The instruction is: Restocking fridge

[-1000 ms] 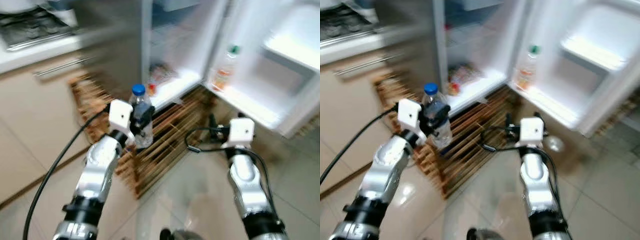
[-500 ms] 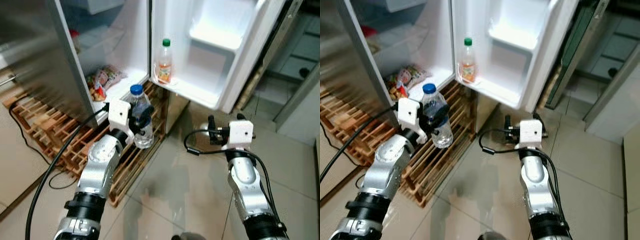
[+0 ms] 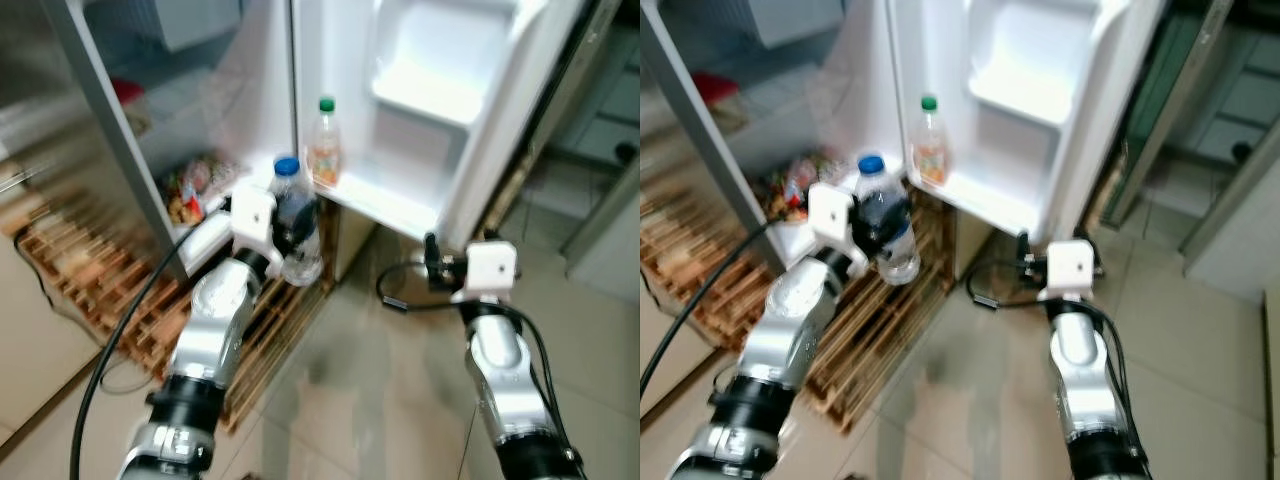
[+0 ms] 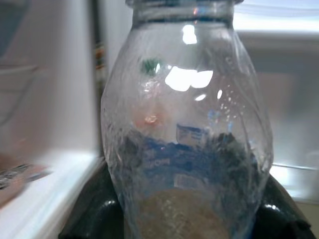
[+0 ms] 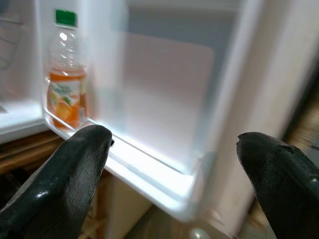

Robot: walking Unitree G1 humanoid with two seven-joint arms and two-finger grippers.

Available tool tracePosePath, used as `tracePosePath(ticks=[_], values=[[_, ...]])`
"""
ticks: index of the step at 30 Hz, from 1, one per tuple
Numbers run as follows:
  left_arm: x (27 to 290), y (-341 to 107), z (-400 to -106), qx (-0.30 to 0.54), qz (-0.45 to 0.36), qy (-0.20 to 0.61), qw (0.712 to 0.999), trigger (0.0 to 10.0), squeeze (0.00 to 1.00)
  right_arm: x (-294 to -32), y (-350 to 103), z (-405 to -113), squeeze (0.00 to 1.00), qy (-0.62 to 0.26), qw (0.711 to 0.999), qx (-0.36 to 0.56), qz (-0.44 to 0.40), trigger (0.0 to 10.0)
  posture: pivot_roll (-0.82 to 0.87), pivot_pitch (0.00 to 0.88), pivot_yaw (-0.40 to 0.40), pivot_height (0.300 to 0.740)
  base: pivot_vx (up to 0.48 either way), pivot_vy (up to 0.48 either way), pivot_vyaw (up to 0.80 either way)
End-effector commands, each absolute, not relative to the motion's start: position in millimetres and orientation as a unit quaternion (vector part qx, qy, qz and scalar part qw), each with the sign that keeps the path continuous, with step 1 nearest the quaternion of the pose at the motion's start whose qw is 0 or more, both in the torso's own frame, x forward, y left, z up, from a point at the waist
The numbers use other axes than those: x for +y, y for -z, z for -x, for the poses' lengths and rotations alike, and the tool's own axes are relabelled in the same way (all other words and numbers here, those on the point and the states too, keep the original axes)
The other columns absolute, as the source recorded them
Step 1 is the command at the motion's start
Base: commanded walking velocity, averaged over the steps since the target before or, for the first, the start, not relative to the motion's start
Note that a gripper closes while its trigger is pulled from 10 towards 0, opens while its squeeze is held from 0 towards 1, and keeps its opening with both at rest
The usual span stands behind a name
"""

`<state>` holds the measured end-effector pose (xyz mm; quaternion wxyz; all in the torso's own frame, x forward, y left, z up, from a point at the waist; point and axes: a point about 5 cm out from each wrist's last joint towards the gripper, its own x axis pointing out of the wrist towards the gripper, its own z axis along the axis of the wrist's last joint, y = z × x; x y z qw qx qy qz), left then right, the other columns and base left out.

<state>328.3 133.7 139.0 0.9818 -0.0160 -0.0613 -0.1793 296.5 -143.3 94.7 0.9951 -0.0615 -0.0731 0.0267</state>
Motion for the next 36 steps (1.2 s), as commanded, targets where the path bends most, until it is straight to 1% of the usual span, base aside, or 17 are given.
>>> tracePosePath(ticks=[1,4,6,8,10,12,19,22,23,27,29,35,36], values=[[116.1,-154.4,-331.4,-0.093,0.026,0.204,0.974,10.0,0.00,-159.5,-94.4,-296.0,0.21,-0.008,0.995,-0.068,0.075,10.0,-0.15,0.000,0.012,0.740,0.480,0.000,-0.73],[113.9,-158.0,-331.3,-0.101,0.031,0.208,0.972,10.0,0.00,-160.2,-94.8,-295.7,0.21,-0.007,0.994,-0.070,0.077,10.0,-0.16,0.000,0.013,0.740,0.480,0.000,-0.51],[110.5,-165.5,-330.7,-0.116,0.030,0.214,0.969,10.0,0.00,-160.5,-96.7,-294.5,0.21,-0.008,0.994,-0.078,0.076,10.0,-0.16,0.000,0.015,0.740,0.446,0.000,0.00],[105.9,-176.3,-329.8,-0.132,0.026,0.224,0.965,10.0,0.00,-160.3,-97.5,-293.4,0.22,-0.009,0.994,-0.082,0.075,10.0,-0.16,0.000,0.016,0.740,0.000,0.000,0.00],[101.0,-184.6,-326.5,-0.143,0.082,0.262,0.951,10.0,0.00,-159.7,-97.1,-292.6,0.21,-0.010,0.994,-0.082,0.076,10.0,-0.16,0.000,0.017,0.740,0.000,0.000,0.00],[100.4,-188.1,-327.5,-0.142,0.093,0.270,0.948,10.0,0.00,-158.9,-97.0,-292.0,0.21,-0.011,0.994,-0.083,0.077,10.0,-0.16,0.000,0.019,0.740,0.000,0.000,0.00],[101.1,-190.3,-332.5,-0.136,0.090,0.258,0.952,10.0,0.00,-160.8,-96.7,-292.3,0.21,-0.008,0.993,-0.082,0.079,10.0,-0.16,0.000,0.021,0.740,0.000,0.000,0.00],[104.5,-192.2,-334.8,-0.144,0.089,0.234,0.957,10.0,0.00,-161.8,-96.3,-291.6,0.21,-0.006,0.994,-0.081,0.079,10.0,-0.16,0.000,0.023,0.740,0.000,0.000,0.00],[105.3,-190.6,-337.5,-0.143,0.076,0.217,0.963,10.0,0.00,-161.5,-95.9,-291.2,0.21,-0.005,0.994,-0.080,0.079,10.0,-0.16,0.000,0.022,0.740,0.000,0.000,0.00],[105.0,-187.2,-339.7,-0.136,0.070,0.207,0.966,10.0,0.00,-161.1,-95.5,-290.7,0.21,-0.006,0.994,-0.080,0.079,10.0,-0.17,0.000,0.024,0.740,0.000,0.000,0.00],[99.3,-182.3,-337.9,-0.126,0.058,0.218,0.966,10.0,0.00,-162.2,-93.8,-289.7,0.21,-0.004,0.994,-0.073,0.082,10.0,-0.17,0.000,0.027,0.740,0.000,0.000,-0.61],[99.8,-178.8,-338.3,-0.121,0.059,0.215,0.967,10.0,0.00,-166.8,-92.2,-290.7,0.22,0.001,0.994,-0.067,0.086,10.0,-0.18,0.000,0.031,0.740,0.000,0.000,-0.77],[100.4,-179.1,-338.8,-0.122,0.058,0.213,0.968,10.0,0.00,-166.0,-93.6,-291.2,0.22,-0.001,0.994,-0.071,0.085,10.0,-0.18,0.000,0.031,0.740,0.000,0.000,0.00]])
